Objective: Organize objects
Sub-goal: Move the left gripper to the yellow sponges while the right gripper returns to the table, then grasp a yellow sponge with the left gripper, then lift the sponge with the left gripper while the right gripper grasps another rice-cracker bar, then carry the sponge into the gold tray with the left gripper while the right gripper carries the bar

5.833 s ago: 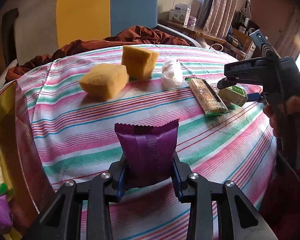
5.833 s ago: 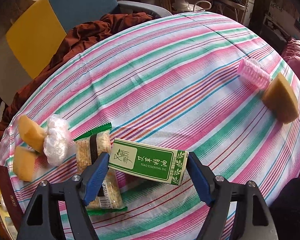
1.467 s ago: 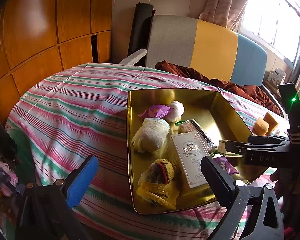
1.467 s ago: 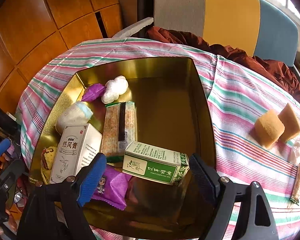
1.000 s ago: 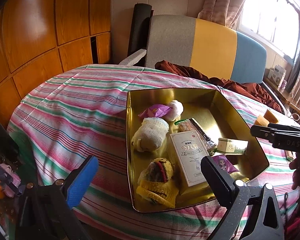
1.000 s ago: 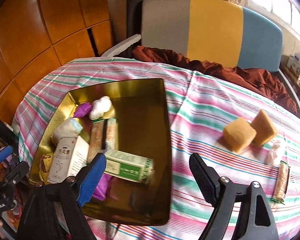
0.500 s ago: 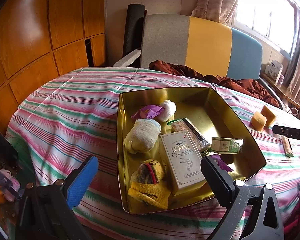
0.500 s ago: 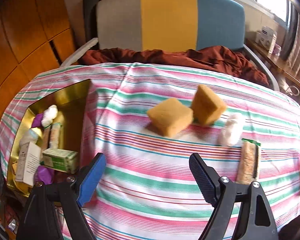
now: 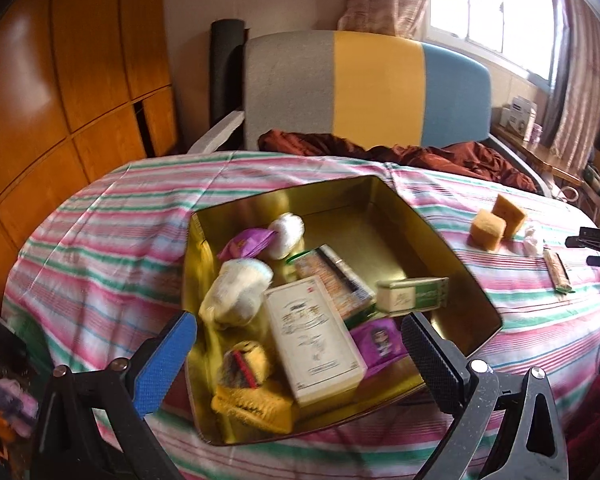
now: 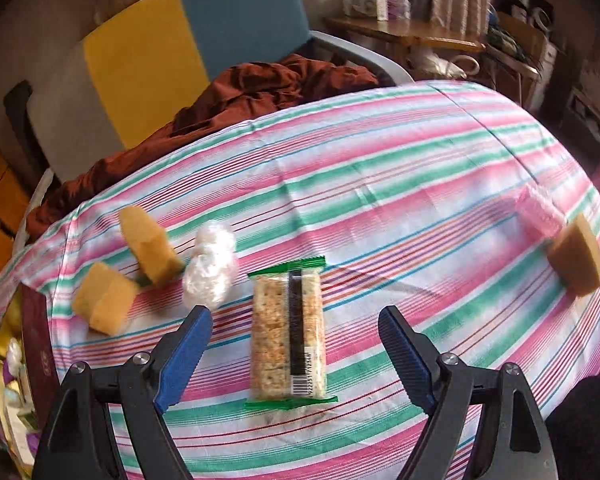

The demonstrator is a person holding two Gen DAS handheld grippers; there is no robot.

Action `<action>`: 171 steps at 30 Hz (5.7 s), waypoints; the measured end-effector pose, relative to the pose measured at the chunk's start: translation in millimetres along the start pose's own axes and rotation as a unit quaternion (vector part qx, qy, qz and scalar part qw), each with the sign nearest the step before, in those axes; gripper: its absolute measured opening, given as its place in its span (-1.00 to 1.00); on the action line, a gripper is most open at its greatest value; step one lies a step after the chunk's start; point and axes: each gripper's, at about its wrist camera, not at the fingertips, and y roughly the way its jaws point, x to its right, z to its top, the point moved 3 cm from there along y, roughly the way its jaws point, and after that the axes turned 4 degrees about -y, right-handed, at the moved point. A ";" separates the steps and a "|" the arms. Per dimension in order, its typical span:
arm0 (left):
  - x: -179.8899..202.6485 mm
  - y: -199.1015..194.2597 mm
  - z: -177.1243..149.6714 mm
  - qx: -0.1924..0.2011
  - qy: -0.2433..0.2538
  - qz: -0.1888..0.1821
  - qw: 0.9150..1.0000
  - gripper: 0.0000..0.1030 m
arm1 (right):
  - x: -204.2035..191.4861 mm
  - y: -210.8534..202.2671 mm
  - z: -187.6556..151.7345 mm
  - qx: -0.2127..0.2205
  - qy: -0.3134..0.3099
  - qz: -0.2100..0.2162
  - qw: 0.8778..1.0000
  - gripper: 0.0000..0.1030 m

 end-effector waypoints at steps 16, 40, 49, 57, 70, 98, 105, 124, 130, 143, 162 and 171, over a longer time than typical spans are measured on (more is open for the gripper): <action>175.7 35.1 50.3 -0.012 0.144 -0.112 0.983 1.00 | 19.8 -2.8 -0.3 -0.008 0.062 0.044 0.997 0.68; 295.6 210.9 69.4 -0.129 0.192 -0.085 0.969 0.99 | 32.9 16.6 -4.9 -0.058 0.102 0.073 0.990 0.68; 303.6 240.7 62.1 -0.177 0.161 -0.118 0.964 0.46 | 32.3 23.3 -4.5 -0.070 0.089 0.054 0.992 0.68; 303.5 187.1 29.4 -0.141 0.163 -0.128 0.968 0.14 | 34.9 24.7 -3.9 -0.068 0.084 0.044 0.993 0.68; 275.2 118.1 -49.1 -0.067 0.188 -0.165 0.966 0.15 | 0.5 39.6 -10.6 -0.086 -0.014 0.008 0.996 0.68; 278.4 120.7 -49.9 -0.051 0.200 -0.162 0.965 0.17 | -13.3 52.6 -15.4 -0.102 -0.109 -0.050 0.988 0.02; 278.2 119.9 -50.5 -0.046 0.204 -0.156 0.965 0.19 | -23.3 45.3 -25.3 -0.108 -0.142 -0.040 0.983 -0.07; 279.7 119.2 -50.6 -0.041 0.207 -0.147 0.966 0.23 | -37.1 55.1 -21.7 -0.109 -0.144 -0.038 0.983 -0.05; 277.5 116.7 -50.9 -0.046 0.202 -0.148 0.967 0.21 | -40.2 58.8 -25.1 -0.113 -0.155 -0.015 0.981 -0.05; 269.8 82.1 -63.5 -0.053 0.206 -0.165 0.963 0.07 | -76.2 63.0 -44.9 -0.115 -0.235 0.042 0.964 -0.05; 230.3 7.6 -29.2 0.010 0.169 -0.180 0.969 0.10 | -86.1 55.5 -47.5 -0.112 -0.261 0.056 0.957 0.00; 193.1 -2.1 -13.1 0.015 0.125 -0.168 0.978 0.10 | -90.2 47.9 -51.5 -0.105 -0.269 0.046 0.956 0.00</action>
